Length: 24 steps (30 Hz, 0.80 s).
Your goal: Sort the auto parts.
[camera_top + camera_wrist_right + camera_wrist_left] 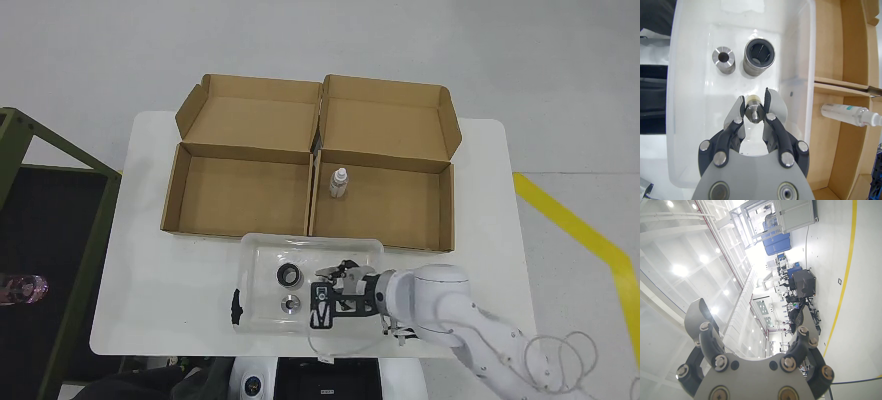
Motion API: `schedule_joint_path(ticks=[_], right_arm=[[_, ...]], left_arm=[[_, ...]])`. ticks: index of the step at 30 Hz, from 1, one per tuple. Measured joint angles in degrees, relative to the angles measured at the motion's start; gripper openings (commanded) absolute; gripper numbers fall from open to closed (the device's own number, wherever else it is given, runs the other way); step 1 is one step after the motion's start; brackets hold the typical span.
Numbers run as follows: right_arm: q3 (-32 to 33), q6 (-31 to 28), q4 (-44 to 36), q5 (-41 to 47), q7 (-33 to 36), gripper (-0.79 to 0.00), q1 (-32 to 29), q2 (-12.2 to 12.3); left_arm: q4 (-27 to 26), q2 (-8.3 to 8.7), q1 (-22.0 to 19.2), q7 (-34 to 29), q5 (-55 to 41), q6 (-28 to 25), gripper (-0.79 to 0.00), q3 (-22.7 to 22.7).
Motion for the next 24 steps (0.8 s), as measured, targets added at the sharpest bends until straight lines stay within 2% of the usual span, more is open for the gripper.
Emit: schedule_joint_path(ticks=[8, 14, 24], right_arm=[[6.6, 2.9, -2.2, -6.3, -18.7, -0.785, -5.2, 1.3], [11.3, 6.4, -4.2, -12.0, -30.0, -0.785, -9.2, 2.2], [17.6, 10.7, -4.6, -14.0, -38.6, -0.785, -13.3, 2.9]], left_arm=[[0.0, 0.0, 0.0, 0.0, 0.0, 0.0, 0.0, 0.0], [0.0, 0.0, 0.0, 0.0, 0.0, 0.0, 0.0, 0.0], [0.0, 0.0, 0.0, 0.0, 0.0, 0.0, 0.0, 0.0]])
